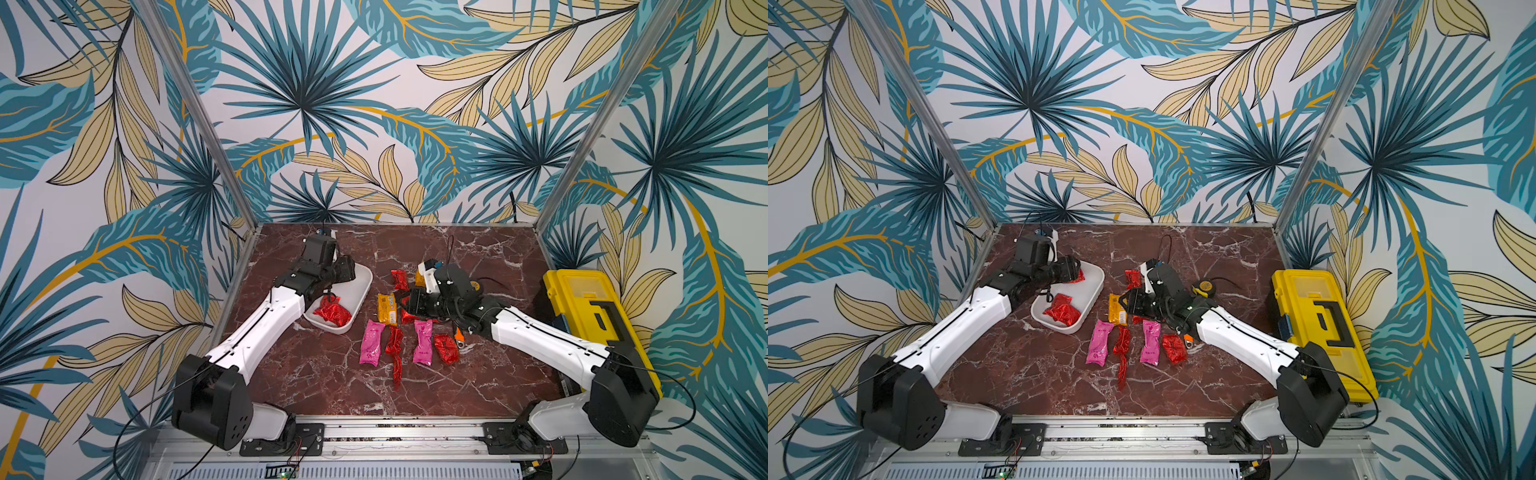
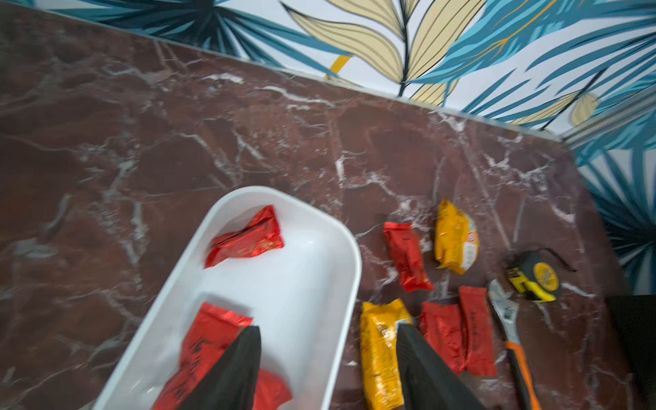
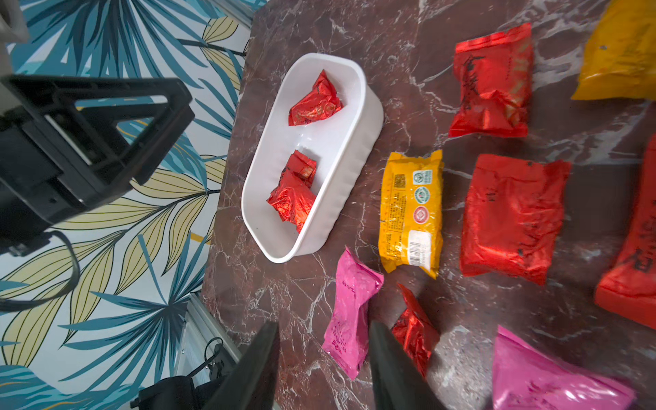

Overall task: Take the tea bags out of the storage box
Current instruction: Pick up the tea bag from the storage box.

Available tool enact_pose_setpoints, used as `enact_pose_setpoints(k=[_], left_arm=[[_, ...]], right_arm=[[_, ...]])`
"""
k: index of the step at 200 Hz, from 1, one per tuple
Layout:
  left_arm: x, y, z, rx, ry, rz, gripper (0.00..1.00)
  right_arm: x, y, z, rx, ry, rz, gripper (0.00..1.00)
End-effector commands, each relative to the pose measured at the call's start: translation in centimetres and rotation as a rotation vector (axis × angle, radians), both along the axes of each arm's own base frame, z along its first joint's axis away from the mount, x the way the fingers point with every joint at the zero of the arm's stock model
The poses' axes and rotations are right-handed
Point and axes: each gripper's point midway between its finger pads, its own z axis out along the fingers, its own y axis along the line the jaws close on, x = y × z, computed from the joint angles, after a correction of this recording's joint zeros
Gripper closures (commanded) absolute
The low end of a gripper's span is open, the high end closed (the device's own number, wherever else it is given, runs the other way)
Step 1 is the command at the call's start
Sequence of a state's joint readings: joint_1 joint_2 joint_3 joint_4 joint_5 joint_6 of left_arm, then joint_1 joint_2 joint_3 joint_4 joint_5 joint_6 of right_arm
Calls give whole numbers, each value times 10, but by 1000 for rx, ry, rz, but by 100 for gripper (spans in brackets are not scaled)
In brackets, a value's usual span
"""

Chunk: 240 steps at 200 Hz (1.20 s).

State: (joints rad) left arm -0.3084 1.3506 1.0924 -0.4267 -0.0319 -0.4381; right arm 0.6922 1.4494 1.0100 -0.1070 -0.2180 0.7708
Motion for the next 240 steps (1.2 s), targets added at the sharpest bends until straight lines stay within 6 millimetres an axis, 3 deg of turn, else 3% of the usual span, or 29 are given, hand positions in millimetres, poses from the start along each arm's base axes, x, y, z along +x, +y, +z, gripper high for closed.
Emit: enact_pose_setpoints(k=[1,11,50,76,99,106,107,111,155,240], left_arm=[[-19,31,-17,61,23,51,30],[-22,41,-24,68,34,66,29],[-19,39,-63,65,176,-51,26],[-22,49,-82,58,303,-8,28],[-24,58,-72,5,241,70,27],[-26,65,-67,-10,215,112,26],[-26,66,-65,-13,211,119,26],[-27,71,-62,-24,197,146,26],[-45,123,-36,-160,80,390,26],[-89,135,-39,-286,4,524,26]], right_arm=[[5,20,1,2,-21,22,53],[6,30,0,5,-15,39,53],[8,67,-2,7,-9,104,54],[15,83,-5,-54,-58,174,53],[23,102,-9,-124,-143,312,52],[25,106,-12,-150,-157,347,51],[18,116,-11,-151,-171,377,51],[14,117,-18,-177,-161,404,51],[19,150,-36,-330,-289,615,46],[53,177,-97,-521,-297,685,40]])
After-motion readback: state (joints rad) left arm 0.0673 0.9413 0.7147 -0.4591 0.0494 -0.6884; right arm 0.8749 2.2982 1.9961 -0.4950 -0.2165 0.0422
